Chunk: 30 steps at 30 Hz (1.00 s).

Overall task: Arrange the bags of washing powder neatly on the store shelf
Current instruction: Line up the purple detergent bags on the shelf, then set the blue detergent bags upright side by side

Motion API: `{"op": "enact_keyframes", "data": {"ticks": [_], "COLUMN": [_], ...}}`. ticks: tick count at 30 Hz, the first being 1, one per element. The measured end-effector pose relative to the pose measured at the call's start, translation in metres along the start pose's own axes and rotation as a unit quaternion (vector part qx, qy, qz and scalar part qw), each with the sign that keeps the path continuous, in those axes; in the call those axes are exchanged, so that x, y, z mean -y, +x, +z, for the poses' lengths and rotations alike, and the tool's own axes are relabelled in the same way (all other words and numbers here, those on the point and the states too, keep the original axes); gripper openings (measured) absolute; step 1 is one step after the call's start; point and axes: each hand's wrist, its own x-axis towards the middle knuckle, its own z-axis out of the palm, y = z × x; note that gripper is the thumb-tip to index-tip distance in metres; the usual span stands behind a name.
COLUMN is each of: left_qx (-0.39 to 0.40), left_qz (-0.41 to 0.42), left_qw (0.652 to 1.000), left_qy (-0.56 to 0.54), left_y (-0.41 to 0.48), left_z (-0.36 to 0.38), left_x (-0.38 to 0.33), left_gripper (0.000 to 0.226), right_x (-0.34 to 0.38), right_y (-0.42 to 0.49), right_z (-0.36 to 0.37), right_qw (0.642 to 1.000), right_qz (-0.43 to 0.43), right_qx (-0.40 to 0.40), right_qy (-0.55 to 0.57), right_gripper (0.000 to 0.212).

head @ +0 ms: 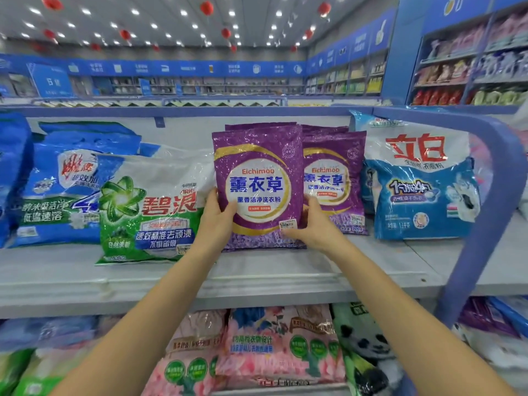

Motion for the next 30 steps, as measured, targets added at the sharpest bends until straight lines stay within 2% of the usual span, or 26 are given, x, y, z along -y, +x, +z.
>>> {"op": "enact_keyframes", "data": {"ticks": [4, 7, 9, 11, 14, 17, 19, 22, 23, 25, 27, 30], "left_qx": [0.031, 0.031, 0.012, 0.015, 0.024, 0.029, 0.058, 0.149, 0.181, 0.225, 0.253, 0.273], "left_qz": [0.081, 0.129, 0.180, 0.205, 0.169, 0.113, 0.075, 0.033, 0.031, 0.030, 0.046, 0.087], "left_qw": [0.996, 0.990, 0.980, 0.974, 0.984, 0.993, 0.994, 0.984, 0.978, 0.968, 0.958, 0.946], "left_qy": [0.036, 0.048, 0.085, 0.097, 0.058, 0.030, 0.046, 0.092, 0.096, 0.103, 0.125, 0.152], "left_y": [-0.019, -0.046, -0.063, -0.081, -0.109, -0.134, -0.144, -0.158, -0.163, -0.172, -0.179, -0.197], "left_z": [-0.010, -0.025, -0.043, -0.062, -0.086, -0.096, -0.093, -0.071, -0.060, -0.036, -0.009, 0.043], "left_x": [-0.012, -0.023, -0.028, -0.029, -0.022, 0.000, 0.024, 0.048, 0.051, 0.055, 0.055, 0.044], "left_gripper": [0.048, 0.059, 0.052, 0.032, 0.014, 0.004, 0.018, 0.031, 0.024, 0.003, 0.008, 0.010], "right_x": [0.011, 0.014, 0.013, 0.009, -0.007, -0.040, -0.069, -0.099, -0.102, -0.107, -0.108, -0.115], "right_y": [-0.022, -0.059, -0.091, -0.128, -0.182, -0.237, -0.281, -0.349, -0.366, -0.390, -0.403, -0.419], "right_z": [-0.024, -0.047, -0.062, -0.072, -0.077, -0.079, -0.078, -0.069, -0.066, -0.065, -0.071, -0.090], "right_qw": [0.993, 0.981, 0.973, 0.964, 0.956, 0.952, 0.944, 0.901, 0.889, 0.867, 0.855, 0.856], "right_qz": [-0.057, -0.116, -0.131, -0.135, -0.103, -0.044, 0.021, 0.062, 0.070, 0.098, 0.121, 0.126], "right_qx": [-0.104, -0.151, -0.186, -0.229, -0.276, -0.296, -0.311, -0.417, -0.443, -0.481, -0.499, -0.499], "right_qy": [-0.020, -0.023, -0.024, -0.014, -0.003, -0.062, -0.111, -0.102, -0.095, -0.083, -0.071, -0.041], "right_gripper": [0.068, 0.052, 0.041, 0.030, 0.015, 0.020, 0.020, 0.014, 0.010, 0.015, 0.011, 0.007]}}
